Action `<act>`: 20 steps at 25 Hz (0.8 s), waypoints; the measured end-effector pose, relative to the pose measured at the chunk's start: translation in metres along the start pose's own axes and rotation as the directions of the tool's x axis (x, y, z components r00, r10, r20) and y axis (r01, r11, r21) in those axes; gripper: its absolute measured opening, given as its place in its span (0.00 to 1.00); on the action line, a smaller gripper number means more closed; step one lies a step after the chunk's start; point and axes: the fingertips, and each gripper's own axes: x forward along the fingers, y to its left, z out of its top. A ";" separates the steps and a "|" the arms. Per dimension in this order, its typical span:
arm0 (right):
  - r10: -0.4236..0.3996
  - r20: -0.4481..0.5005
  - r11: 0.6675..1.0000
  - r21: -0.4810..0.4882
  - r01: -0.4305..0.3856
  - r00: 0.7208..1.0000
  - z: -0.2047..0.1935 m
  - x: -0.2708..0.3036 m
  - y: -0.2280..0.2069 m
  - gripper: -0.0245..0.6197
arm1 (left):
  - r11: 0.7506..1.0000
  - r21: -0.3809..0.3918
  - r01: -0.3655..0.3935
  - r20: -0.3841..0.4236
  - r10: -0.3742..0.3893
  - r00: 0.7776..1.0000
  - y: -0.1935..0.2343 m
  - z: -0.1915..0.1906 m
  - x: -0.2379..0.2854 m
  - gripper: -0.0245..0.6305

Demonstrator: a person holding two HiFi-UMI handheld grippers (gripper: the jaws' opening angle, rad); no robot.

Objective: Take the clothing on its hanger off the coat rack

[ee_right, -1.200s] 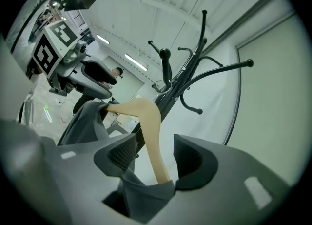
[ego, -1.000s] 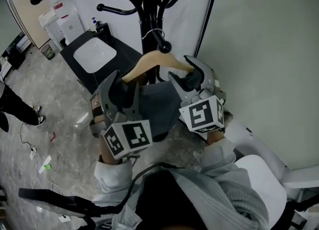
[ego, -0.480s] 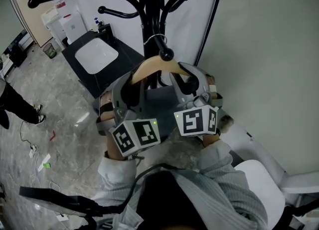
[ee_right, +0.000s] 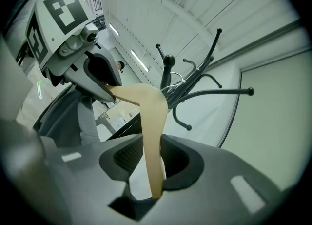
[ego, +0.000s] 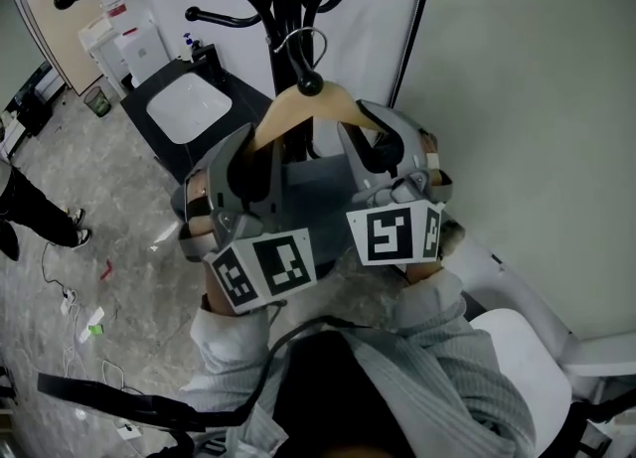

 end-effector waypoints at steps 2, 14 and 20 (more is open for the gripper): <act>-0.022 0.009 1.000 -0.006 0.022 1.000 0.007 -0.007 -0.010 0.21 | 1.000 0.005 -0.005 0.023 0.005 1.000 0.005 0.011 -0.004 0.21; -0.175 -0.119 0.984 -0.032 0.173 0.977 -0.010 -0.094 -0.066 0.21 | 0.995 0.029 0.096 0.194 -0.100 0.976 -0.037 0.095 -0.024 0.21; -0.235 -0.238 0.972 -0.053 0.229 0.942 -0.038 -0.149 -0.073 0.21 | 0.981 0.027 0.193 0.246 -0.193 0.950 -0.087 0.120 -0.039 0.21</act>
